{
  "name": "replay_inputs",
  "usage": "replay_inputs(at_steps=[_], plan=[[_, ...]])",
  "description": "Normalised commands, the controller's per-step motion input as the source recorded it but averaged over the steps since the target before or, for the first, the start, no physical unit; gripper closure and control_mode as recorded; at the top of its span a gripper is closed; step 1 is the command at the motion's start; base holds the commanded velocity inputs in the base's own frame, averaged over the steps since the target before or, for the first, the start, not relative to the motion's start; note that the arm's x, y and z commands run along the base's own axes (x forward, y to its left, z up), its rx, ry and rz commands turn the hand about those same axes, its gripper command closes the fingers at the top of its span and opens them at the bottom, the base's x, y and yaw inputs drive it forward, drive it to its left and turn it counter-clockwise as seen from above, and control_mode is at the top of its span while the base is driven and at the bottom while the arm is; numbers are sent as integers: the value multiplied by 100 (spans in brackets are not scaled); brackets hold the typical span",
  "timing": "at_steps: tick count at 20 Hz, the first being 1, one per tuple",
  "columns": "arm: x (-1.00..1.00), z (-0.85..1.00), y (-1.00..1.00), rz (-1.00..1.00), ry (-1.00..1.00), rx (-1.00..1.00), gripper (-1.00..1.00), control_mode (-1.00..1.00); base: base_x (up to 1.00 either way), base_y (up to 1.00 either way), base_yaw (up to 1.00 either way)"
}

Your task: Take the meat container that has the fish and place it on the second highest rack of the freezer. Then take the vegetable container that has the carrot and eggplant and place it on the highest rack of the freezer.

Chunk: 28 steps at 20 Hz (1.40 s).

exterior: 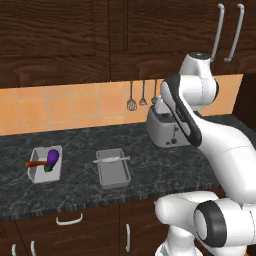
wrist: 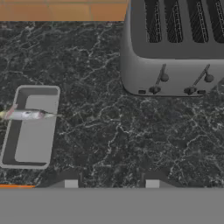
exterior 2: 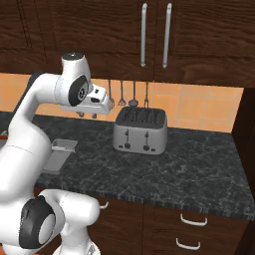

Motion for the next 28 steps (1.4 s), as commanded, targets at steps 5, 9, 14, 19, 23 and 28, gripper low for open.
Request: replay_inputs(at_steps=[5,9,14,19,23,28], plan=[[-7,-32,20,0,15,-9,-100,-100,0,0,0],[-2,-68,95,38,18,-20,-100,-100,0,0,0],[-24,-98,78,72,23,-19,-100,-100,0,0,0],[-24,-97,76,62,39,-12,-100,-100,0,0,0],[7,-83,46,56,30,-2,-100,-100,0,0,0],[83,-54,33,42,23,0,-100,-100,0,0,0]])
